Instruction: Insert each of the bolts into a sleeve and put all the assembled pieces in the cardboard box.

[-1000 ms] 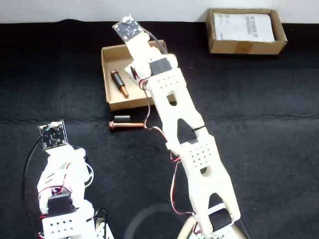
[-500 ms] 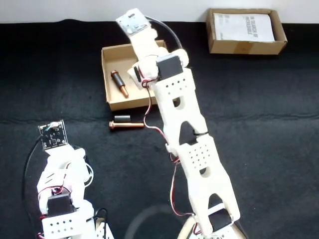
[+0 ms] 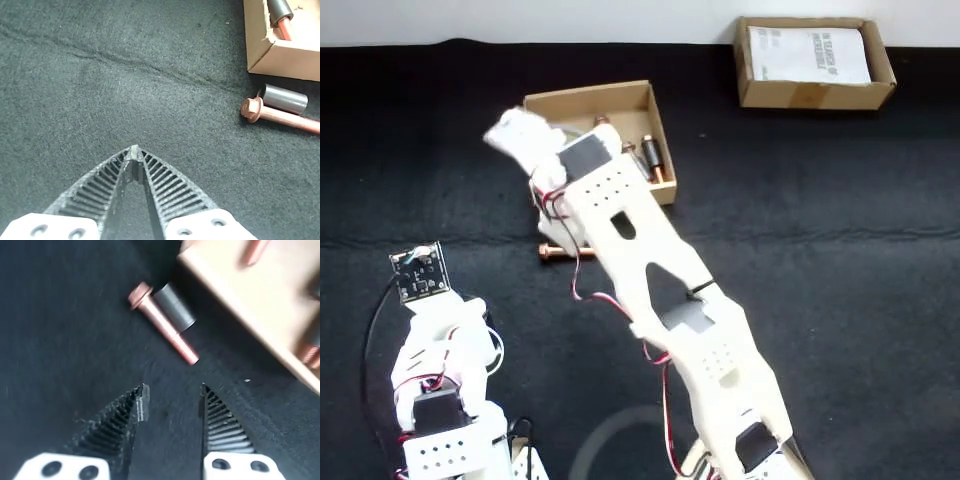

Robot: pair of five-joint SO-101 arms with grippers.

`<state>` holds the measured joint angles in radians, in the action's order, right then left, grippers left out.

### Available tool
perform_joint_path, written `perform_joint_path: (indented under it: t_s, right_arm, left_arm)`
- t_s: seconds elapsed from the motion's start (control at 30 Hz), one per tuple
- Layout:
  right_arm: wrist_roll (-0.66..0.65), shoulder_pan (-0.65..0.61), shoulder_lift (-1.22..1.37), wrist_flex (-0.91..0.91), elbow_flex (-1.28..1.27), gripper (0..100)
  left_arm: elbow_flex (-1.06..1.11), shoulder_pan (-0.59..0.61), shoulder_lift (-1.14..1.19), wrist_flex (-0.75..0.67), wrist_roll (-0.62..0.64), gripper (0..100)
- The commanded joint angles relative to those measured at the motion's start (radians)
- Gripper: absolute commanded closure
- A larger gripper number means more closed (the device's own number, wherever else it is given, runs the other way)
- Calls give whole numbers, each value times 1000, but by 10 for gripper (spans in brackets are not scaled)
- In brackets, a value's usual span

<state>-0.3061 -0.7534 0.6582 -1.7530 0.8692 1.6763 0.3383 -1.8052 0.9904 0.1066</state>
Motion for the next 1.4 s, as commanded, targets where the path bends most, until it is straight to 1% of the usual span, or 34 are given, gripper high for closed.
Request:
perform_joint_path:
  t_s: [0.0, 0.17, 0.33, 0.57, 0.73, 0.83, 1.1, 1.23, 1.37]
  right_arm:
    - [-117, 1, -67, 21, -64, 850]
    - [-310, 28, -4, 117, -87, 850]
    - [-493, 16, 41, 173, -87, 850]
    - [-635, 10, 124, 191, -85, 850]
    - [-660, 13, 142, 269, -85, 850]
    - [-709, 10, 143, 286, -85, 850]
    - [-715, 8, 147, 306, -85, 850]
    - [-715, 8, 147, 377, -85, 850]
    - [-715, -2, 176, 409, -85, 850]
  left_arm:
    - [19, 12, -2, -14, -8, 990]
    - [19, 12, -2, -12, -8, 990]
    - [19, 12, -2, -12, -8, 990]
    - [19, 25, -4, -12, -8, 990]
    - [19, 44, -5, -14, -8, 990]
    - [19, 47, -5, -29, -8, 990]
    - [19, 48, -4, -37, -8, 990]
    - [19, 48, -5, -37, -8, 990]
    - [19, 48, -7, -35, -8, 990]
